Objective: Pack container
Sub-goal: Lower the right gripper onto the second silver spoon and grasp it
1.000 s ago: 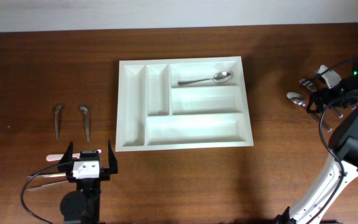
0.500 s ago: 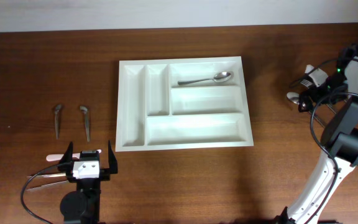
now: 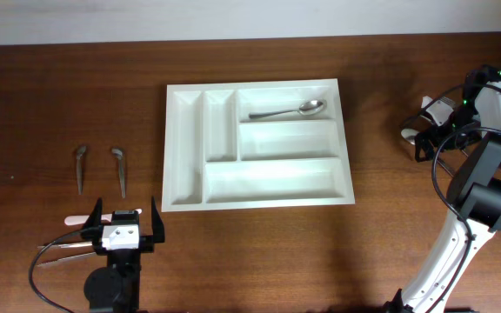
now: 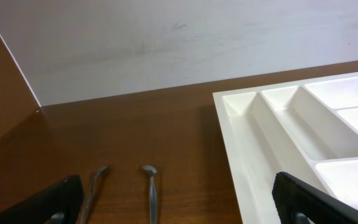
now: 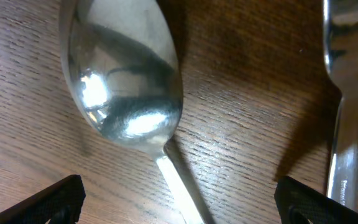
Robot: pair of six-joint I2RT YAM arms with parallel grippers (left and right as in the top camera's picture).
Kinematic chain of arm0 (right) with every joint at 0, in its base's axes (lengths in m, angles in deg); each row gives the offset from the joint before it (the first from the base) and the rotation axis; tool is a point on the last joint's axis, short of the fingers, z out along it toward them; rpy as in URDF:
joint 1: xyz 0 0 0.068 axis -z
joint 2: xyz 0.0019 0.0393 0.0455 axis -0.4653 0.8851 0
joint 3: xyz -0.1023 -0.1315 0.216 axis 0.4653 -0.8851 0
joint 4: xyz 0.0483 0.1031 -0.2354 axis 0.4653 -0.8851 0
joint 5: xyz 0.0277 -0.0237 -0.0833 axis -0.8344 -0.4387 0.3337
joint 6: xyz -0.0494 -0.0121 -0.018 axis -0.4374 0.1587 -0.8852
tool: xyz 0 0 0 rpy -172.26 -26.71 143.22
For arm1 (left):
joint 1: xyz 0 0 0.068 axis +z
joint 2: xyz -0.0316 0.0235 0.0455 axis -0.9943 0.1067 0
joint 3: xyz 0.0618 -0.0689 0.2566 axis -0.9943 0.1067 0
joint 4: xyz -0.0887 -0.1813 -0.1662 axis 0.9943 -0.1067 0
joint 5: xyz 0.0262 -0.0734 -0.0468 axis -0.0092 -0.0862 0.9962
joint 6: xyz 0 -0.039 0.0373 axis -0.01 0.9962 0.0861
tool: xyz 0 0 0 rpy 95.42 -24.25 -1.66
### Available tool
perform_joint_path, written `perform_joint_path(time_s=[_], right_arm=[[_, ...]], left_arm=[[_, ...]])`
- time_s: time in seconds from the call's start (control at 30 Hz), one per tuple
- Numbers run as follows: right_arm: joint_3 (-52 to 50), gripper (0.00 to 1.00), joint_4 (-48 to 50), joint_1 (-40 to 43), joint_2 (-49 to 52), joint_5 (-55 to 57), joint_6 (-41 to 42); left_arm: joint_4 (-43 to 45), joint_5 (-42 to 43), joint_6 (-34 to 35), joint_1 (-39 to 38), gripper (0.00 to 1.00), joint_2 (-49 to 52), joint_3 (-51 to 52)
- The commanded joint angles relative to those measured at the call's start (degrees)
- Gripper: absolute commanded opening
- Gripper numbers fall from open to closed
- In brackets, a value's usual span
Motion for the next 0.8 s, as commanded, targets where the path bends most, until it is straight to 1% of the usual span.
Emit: perform_joint_path(time_s=[0.0,0.4,0.77], right_arm=[[-1.7,0.99,0.7,0.0,0.3,0.5,0.4],[-6.2,0.99,3.5,-0.1,0.3,3.1,0.5],[-8.9,0.99,4.6,-3.4,0.3,3.5,0.7]], left_arm=[[0.2,-0.6,0.5,0.3,0.99,-0.5,0.4],[0.2,-0.6,0.5,0.3,0.99,-0.5,0.4],[0.2,-0.6,0.5,0.3,0.99,-0.5,0.4]])
